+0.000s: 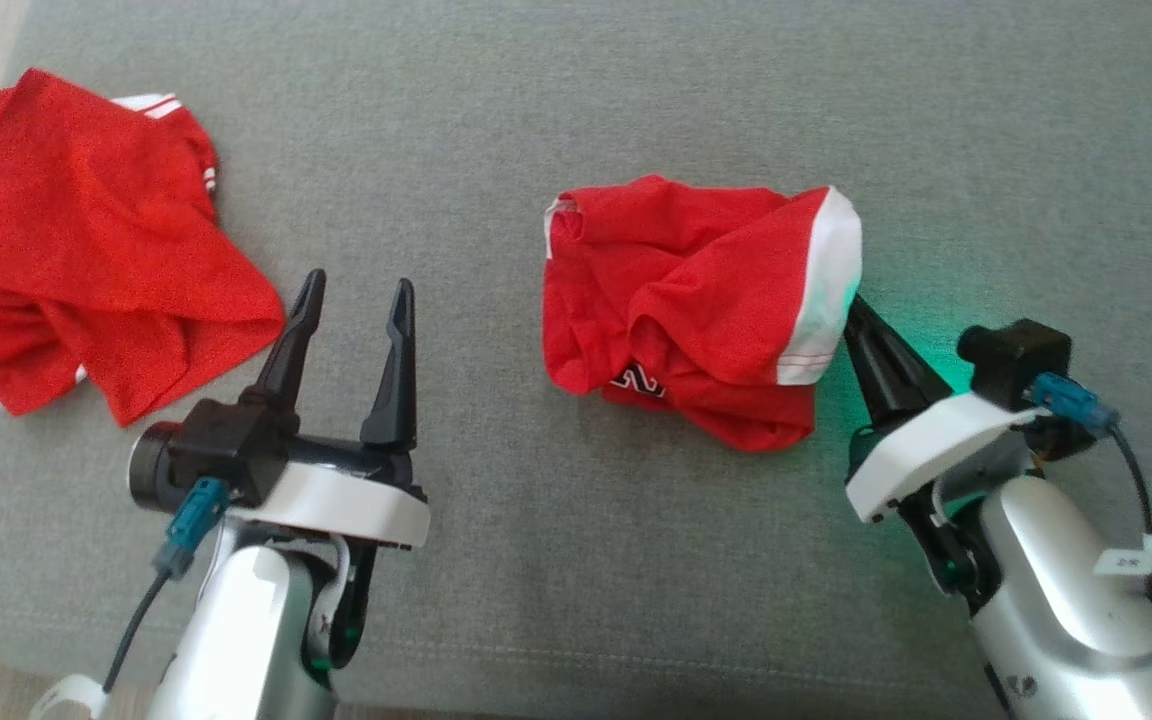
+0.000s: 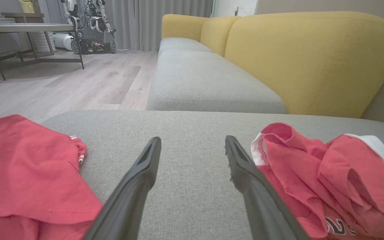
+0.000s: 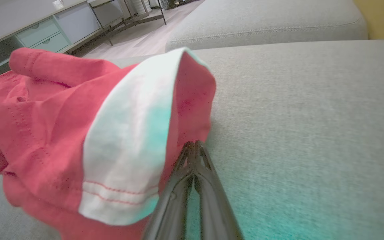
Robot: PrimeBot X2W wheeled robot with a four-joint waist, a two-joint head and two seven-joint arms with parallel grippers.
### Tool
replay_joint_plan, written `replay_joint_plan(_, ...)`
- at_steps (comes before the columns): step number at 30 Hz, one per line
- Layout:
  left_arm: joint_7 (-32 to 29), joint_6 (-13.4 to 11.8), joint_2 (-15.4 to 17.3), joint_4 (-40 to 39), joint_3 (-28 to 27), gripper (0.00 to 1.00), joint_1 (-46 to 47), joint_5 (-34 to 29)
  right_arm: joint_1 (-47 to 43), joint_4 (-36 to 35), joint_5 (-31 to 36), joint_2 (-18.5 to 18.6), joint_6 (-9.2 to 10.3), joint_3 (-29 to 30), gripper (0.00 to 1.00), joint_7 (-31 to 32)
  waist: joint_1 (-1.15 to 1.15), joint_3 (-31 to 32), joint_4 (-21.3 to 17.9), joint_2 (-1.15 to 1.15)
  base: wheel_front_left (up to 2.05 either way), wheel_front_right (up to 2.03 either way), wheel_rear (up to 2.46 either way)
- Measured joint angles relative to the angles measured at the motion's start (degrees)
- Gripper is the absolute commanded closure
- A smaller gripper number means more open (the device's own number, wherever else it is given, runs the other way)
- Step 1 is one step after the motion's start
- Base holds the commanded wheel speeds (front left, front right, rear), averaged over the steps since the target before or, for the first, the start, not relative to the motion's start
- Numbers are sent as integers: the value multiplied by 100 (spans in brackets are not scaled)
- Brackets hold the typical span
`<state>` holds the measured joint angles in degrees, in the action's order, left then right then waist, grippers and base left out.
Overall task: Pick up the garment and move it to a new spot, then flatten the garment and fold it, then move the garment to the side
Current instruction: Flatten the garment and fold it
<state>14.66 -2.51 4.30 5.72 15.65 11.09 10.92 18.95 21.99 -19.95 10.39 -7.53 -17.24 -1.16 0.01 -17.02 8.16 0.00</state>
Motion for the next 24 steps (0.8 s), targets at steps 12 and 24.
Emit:
replay_joint_plan(12, 0, 7, -82, -9, -1, 0, 16, 0, 463, -364, -764, 420, 0, -938, 100, -221, -1, -47, 65, 0, 0, 0, 0)
replay_joint_plan(24, 3, 59, -131, -14, 30, 0, 143, 1, 1540, -297, -1437, 517, 0, -1696, 100, 54, -1, -118, 316, 0, 0, 0, 0)
